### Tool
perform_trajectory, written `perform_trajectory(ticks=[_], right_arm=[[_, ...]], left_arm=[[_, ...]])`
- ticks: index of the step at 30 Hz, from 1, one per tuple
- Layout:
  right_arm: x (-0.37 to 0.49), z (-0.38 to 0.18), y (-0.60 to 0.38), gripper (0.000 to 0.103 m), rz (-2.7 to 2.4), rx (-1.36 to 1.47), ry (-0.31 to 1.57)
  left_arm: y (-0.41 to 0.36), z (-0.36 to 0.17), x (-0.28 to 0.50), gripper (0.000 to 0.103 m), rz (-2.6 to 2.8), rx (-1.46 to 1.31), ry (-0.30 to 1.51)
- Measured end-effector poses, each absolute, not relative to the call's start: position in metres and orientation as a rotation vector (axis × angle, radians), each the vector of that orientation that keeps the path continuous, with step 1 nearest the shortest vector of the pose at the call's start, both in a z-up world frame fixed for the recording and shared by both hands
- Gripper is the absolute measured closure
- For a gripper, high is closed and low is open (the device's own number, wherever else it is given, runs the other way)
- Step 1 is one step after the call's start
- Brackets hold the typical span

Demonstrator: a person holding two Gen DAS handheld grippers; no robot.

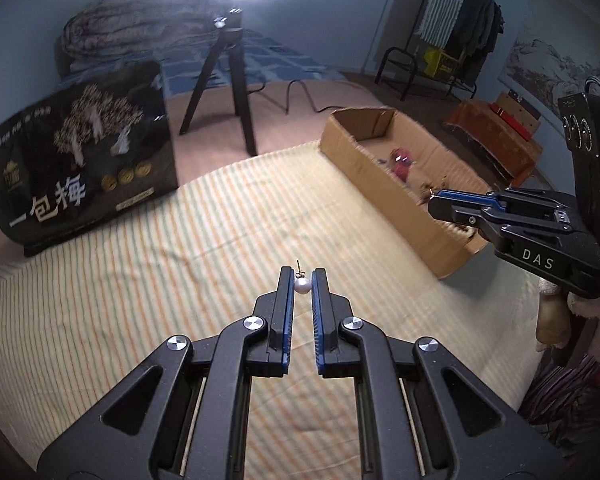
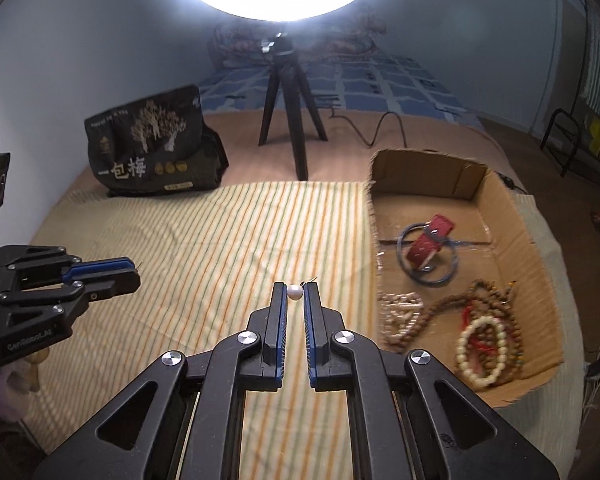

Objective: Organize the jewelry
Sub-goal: 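Carry the pearl earring with the right tool over the cardboard box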

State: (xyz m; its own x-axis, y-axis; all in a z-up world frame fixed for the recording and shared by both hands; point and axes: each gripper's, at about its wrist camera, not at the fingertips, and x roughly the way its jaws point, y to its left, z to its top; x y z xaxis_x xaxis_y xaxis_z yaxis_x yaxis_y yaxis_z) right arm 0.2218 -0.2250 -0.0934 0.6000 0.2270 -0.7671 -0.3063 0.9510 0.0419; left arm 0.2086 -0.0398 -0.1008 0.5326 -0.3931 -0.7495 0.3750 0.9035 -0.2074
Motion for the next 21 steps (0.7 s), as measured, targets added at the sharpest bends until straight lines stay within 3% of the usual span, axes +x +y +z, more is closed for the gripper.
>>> perform_trajectory(ticks=[21], right_arm=[[0.241,-0.055,-0.331,0.096,0.257,0.005,0.836]], left_arm=[[-0.146,-0.064,0.216,0.096,-0.512,-0.066,0.862]])
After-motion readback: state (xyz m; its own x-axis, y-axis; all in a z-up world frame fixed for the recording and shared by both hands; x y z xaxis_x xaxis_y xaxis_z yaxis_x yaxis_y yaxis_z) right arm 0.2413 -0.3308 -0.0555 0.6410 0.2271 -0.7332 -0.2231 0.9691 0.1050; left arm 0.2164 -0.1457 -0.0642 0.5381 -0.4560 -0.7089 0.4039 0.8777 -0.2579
